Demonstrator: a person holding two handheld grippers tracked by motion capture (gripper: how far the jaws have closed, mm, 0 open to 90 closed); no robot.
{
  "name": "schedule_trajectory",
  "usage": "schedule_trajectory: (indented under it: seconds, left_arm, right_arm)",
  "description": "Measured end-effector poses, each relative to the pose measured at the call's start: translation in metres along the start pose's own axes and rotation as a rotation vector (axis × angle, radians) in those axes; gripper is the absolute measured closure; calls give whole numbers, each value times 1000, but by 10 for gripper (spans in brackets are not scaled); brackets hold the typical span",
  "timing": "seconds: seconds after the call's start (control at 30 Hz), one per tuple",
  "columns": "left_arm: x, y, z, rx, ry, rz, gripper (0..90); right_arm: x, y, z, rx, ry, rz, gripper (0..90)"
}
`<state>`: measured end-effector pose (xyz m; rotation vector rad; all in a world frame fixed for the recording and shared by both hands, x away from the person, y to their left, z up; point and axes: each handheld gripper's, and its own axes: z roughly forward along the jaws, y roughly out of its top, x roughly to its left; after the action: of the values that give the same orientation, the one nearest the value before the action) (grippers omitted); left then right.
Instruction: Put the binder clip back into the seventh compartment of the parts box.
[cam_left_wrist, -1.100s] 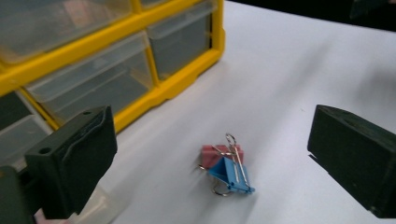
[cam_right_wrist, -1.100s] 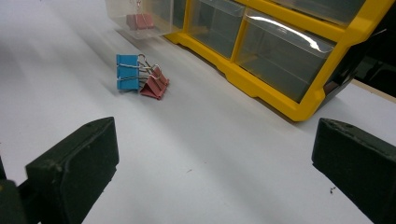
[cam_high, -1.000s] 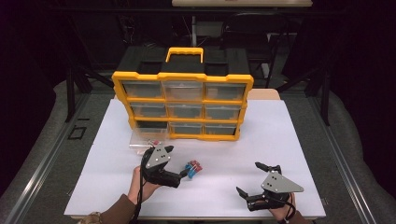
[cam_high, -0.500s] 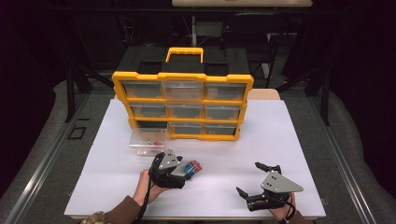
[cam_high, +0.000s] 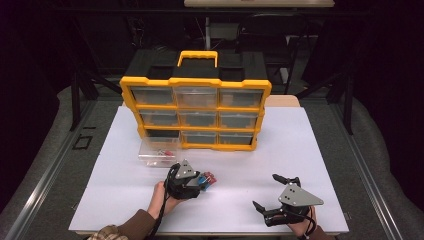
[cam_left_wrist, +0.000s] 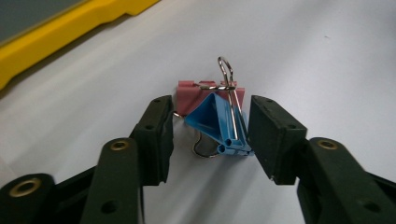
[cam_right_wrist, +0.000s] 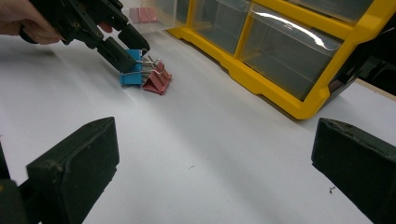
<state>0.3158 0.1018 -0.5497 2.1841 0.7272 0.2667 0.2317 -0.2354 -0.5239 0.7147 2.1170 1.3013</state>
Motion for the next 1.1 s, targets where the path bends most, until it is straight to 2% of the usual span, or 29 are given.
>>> schedule_trajectory:
  seconds: [0.2,0.37,0.53,0.7,0.8,0.83,0.9,1.1]
  left_arm:
    - [3,-2,1,-9,-37,-28,561]
    - [1,-4,1,-18,-66,-45,663]
    - [2,-6,-1,-27,-93,-71,678]
    - [-1,-5,-7,-28,-116,-51,698]
    - [-5,-5,-10,-28,-105,-27,726]
    - [-6,-5,-11,-33,-104,-26,822]
    - [-6,-5,-12,-20,-108,-4,825]
    - [-8,-4,-11,-9,-109,28,828]
  right_arm:
    - [0,0,1,6,2,-4,3]
    - [-1,-1,1,10,1,3,4]
    - [-1,0,1,7,-3,3,4]
    - [-1,0,0,6,-3,-1,5]
    - [0,0,1,12,0,0,5]
    - [0,0,0,11,-3,-4,5]
    - [-1,0,0,5,-3,-3,5]
    - [-1,0,0,10,-1,-3,5]
